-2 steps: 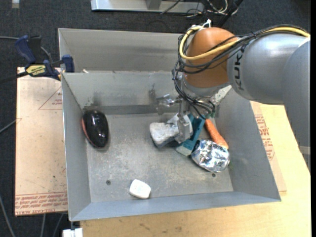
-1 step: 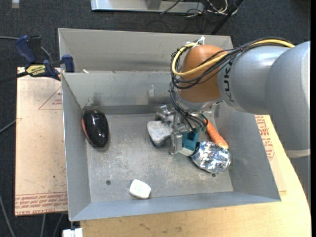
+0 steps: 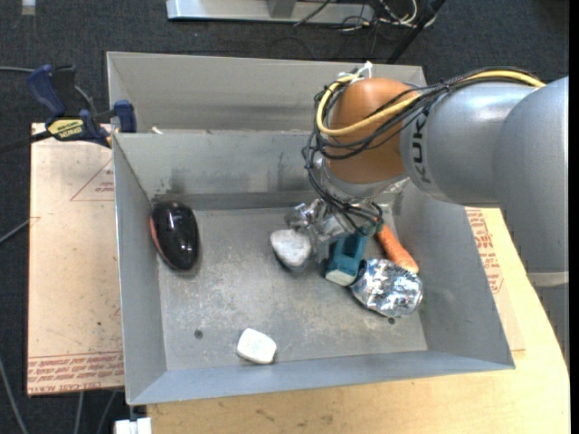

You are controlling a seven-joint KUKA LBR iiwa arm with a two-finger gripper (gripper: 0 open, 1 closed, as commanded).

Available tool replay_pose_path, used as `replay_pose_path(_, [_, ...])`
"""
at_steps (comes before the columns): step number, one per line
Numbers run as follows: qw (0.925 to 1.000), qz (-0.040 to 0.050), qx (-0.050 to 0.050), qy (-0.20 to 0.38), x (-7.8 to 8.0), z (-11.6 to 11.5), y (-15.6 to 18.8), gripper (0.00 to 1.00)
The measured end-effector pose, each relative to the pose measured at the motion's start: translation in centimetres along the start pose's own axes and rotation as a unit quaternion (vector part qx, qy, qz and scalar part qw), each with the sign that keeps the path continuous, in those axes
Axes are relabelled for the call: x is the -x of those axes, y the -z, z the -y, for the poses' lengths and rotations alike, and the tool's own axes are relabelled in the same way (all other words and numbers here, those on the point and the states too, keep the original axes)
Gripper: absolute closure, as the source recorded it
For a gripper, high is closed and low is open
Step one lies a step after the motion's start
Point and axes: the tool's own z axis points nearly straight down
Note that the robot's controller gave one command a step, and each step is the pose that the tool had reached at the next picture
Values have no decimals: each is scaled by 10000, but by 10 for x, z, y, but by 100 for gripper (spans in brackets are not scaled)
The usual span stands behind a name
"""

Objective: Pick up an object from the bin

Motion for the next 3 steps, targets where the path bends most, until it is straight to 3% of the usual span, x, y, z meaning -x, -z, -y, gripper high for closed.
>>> replay_pose_path(2, [10000, -18, 9, 0, -1, -1, 3, 100])
replay_pose_path(3, [10000, -48, 25, -2, -3, -2, 21, 100])
